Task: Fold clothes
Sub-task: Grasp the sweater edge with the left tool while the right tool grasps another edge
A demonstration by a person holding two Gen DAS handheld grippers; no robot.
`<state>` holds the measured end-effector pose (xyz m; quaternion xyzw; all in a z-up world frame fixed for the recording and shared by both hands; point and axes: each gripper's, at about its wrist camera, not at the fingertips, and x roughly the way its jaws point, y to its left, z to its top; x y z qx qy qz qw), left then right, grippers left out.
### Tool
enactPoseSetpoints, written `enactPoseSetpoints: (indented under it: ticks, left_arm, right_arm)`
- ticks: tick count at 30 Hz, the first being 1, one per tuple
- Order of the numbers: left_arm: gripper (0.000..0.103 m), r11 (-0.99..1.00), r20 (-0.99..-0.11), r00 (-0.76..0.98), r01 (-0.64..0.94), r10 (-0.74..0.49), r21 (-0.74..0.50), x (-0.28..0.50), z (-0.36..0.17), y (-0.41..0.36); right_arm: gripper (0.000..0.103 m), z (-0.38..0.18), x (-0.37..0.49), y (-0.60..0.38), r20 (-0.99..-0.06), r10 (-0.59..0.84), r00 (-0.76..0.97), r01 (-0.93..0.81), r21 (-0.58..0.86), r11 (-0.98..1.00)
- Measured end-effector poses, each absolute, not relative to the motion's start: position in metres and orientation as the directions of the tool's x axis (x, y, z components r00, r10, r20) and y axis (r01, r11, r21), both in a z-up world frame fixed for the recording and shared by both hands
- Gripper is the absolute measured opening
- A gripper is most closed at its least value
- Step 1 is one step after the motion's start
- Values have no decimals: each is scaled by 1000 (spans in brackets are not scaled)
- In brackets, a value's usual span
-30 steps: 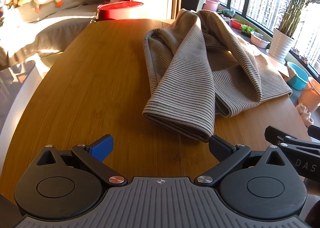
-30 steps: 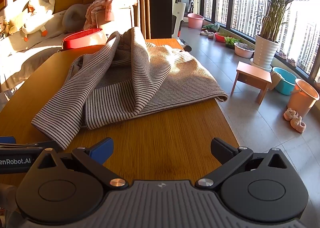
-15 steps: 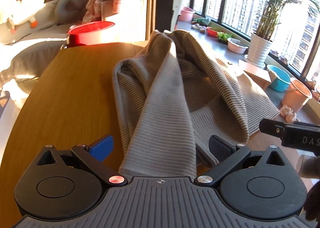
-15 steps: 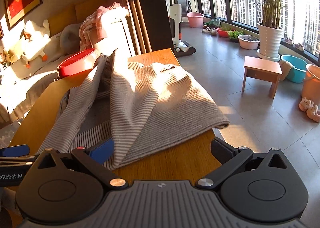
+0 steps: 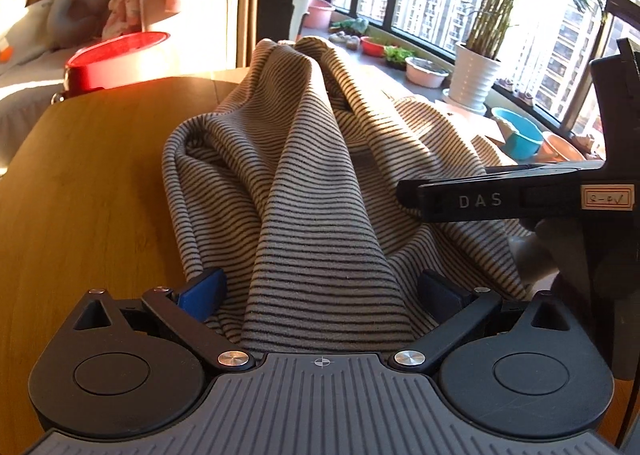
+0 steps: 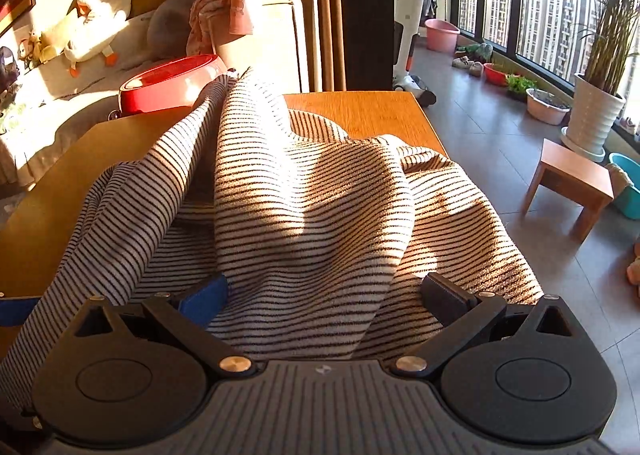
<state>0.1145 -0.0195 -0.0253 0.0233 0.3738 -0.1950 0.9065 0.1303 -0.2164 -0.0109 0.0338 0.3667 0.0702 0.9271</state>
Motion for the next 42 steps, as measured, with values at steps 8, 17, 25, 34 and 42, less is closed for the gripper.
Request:
enactPoseSetpoints:
  ticks: [8,17,25,34,42]
  left_arm:
    - [103,890,-697,586,421,-413,-175,86,-21,26]
    - [103,758,-702,443,617,-557,-212,28,2,63]
    - [103,888,-556,710,444,-431,-122,87,38,42]
    - [103,934,-685,661,349,-305,-79,140,-6,24]
    - [103,940,-716,619,296,-323,-169,136,-18,43]
  right_arm:
    - [103,-10,86,-182,-681,249,688,-225,126,966]
    - [103,0,-4,-185,-669,512,538,-403,329,854]
    - [103,3,2,-185,-694,489,529,-350,346,870]
    - [72,58,27,-211,-540,262,800,-243,108,964]
    - [62,52,119,-176,-565,217,796,-247,24,969]
